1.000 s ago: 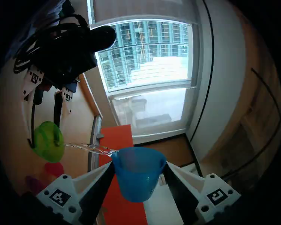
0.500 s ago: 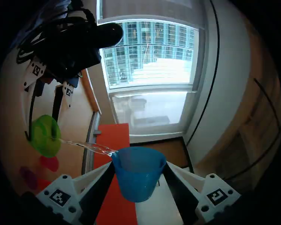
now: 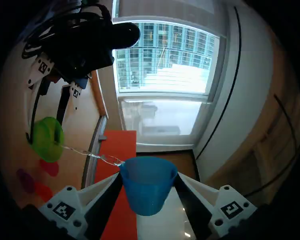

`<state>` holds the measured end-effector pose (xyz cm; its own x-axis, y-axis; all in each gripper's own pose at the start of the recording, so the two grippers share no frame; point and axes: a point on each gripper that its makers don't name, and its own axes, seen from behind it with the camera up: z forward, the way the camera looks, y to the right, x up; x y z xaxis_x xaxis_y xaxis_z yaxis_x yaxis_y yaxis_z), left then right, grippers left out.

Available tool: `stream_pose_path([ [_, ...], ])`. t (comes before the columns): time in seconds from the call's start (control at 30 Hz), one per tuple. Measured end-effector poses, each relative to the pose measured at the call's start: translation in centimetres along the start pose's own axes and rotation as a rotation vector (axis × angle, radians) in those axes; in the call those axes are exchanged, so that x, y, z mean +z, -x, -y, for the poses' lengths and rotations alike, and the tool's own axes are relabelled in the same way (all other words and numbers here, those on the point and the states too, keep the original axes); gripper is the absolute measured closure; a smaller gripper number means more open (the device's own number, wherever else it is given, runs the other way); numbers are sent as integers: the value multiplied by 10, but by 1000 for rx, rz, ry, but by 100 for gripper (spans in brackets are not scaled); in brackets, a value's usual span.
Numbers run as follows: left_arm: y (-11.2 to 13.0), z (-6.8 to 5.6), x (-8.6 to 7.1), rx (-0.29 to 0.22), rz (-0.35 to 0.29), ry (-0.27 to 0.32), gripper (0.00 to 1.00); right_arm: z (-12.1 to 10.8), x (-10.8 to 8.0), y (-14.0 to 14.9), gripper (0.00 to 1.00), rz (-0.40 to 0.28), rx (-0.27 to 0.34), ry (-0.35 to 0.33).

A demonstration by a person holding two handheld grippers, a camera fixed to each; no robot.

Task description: Pour water

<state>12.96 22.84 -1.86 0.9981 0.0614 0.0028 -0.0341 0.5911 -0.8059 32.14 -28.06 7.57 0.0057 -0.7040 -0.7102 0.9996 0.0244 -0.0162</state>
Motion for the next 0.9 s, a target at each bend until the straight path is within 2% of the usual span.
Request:
stream_pose_path([
  [0.63, -2, 4, 1, -11, -4, -7, 15, 1, 4, -17, 10, -11, -141, 7],
  [0.9, -3, 4, 1, -16, -7, -4, 15, 3, 3, -22, 10, -16, -178, 9],
])
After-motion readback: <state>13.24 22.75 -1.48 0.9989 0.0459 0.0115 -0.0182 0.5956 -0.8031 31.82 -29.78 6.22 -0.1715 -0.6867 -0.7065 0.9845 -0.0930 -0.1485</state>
